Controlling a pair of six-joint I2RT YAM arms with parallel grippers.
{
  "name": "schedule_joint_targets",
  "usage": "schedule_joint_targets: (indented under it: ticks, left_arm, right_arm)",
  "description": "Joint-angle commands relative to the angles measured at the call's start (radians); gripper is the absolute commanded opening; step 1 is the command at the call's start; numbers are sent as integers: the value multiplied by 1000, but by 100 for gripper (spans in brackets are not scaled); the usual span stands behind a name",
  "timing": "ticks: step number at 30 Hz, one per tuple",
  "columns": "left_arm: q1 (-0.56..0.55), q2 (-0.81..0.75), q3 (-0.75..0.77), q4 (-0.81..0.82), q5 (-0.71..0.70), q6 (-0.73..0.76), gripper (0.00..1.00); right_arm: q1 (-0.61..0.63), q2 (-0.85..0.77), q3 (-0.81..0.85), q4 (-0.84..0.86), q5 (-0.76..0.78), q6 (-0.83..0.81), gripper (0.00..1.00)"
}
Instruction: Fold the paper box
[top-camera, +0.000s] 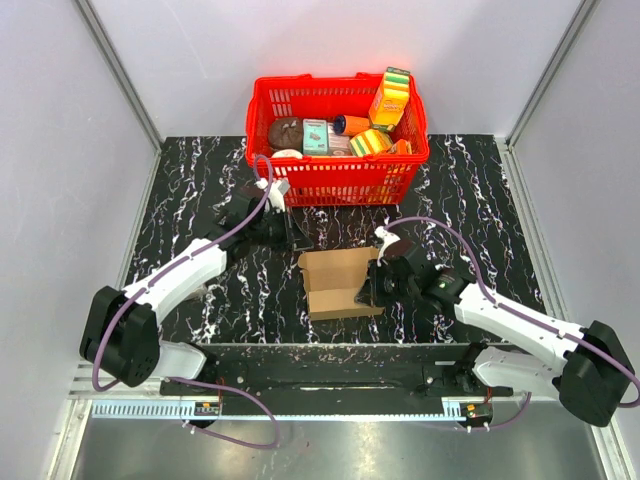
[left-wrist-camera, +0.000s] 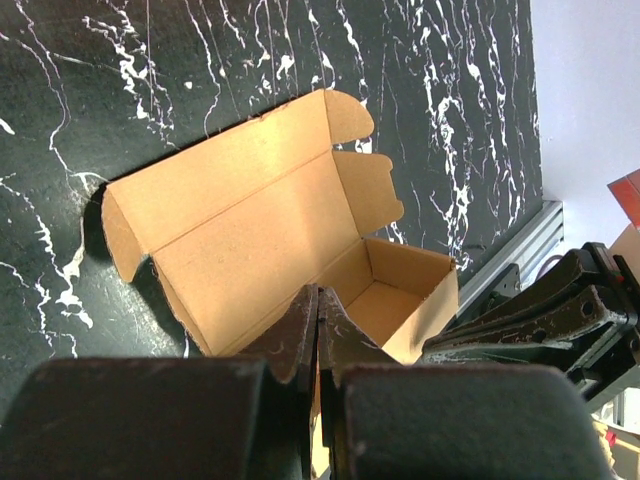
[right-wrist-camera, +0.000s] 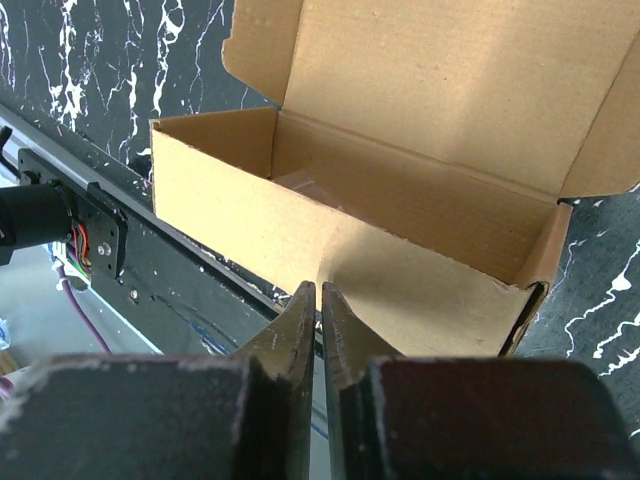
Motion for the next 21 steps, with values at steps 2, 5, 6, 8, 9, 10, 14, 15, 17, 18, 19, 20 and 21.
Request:
schedule_joint_targets:
  ticks: [2, 5, 6, 8, 9, 10, 14, 15, 17, 18, 19, 20, 21]
  left_arm:
    - [0, -31, -16, 29, -13, -13, 0]
    - [0, -31, -19, 29, -10, -11, 0]
    - [0, -31, -20, 27, -12, -11, 0]
    - [0, -31, -22, 30, -13, -13, 0]
    - [0, -33, -25, 30, -12, -13, 0]
    - [0, -34, -25, 30, -13, -13, 0]
    - [0, -42, -34, 27, -18, -15, 0]
    - [0, -49, -34, 26, -18, -15, 0]
    - [-2, -54, -36, 20, -24, -13, 0]
    - [0, -60, -37, 18, -24, -13, 0]
    - [0, -62, -39, 18, -25, -13, 0]
    - [0, -63, -40, 17, -29, -13, 0]
    - [0, -69, -40, 17, -29, -15, 0]
  right_arm:
    - [10, -22, -31, 42, 32, 32, 10]
    - [16, -34, -52, 33, 38, 49, 9]
    - [18, -35, -57, 29, 40, 57, 9]
    - [24, -35, -67, 19, 46, 63, 9]
    - [27, -35, -69, 16, 51, 69, 8]
    - [30, -35, -72, 14, 52, 69, 8]
    - [56, -57, -83, -20, 61, 89, 8]
    - [60, -66, -86, -27, 63, 101, 8]
    - [76, -95, -95, -50, 71, 113, 8]
    - [80, -106, -98, -61, 72, 129, 7]
    - [88, -124, -104, -81, 75, 136, 7]
    - [96, -135, -107, -89, 81, 146, 7]
    - [108, -143, -110, -99, 83, 164, 7]
